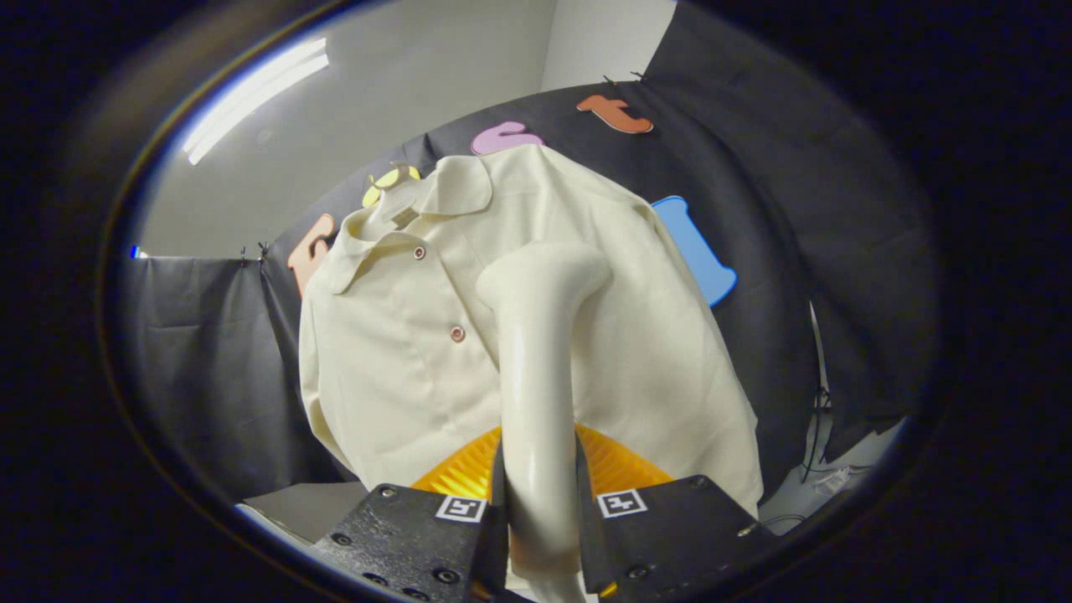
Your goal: Iron the clothes twice with a garment steamer, once on the left side and once on the right side.
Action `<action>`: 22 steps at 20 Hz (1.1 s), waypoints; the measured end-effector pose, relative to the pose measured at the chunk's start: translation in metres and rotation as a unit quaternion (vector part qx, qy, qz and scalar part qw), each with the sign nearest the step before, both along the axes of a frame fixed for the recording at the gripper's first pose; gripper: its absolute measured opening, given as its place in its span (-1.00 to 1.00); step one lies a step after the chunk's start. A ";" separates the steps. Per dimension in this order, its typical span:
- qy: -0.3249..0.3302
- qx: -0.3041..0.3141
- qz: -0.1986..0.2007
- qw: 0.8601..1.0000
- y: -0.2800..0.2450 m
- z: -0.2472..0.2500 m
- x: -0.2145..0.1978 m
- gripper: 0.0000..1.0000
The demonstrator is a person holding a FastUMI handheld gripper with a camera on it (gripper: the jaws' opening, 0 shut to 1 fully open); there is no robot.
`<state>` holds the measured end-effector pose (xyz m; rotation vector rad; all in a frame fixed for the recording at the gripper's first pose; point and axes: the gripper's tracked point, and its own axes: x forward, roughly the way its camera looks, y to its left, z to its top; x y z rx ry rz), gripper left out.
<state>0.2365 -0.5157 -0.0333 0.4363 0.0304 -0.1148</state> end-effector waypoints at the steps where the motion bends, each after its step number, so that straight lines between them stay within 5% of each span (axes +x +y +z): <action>1: 0.004 0.006 -0.001 1.000 -0.002 -0.008 -0.002 -0.33; 22: 0.111 0.094 -0.051 0.988 -0.010 -0.174 -0.084 -0.32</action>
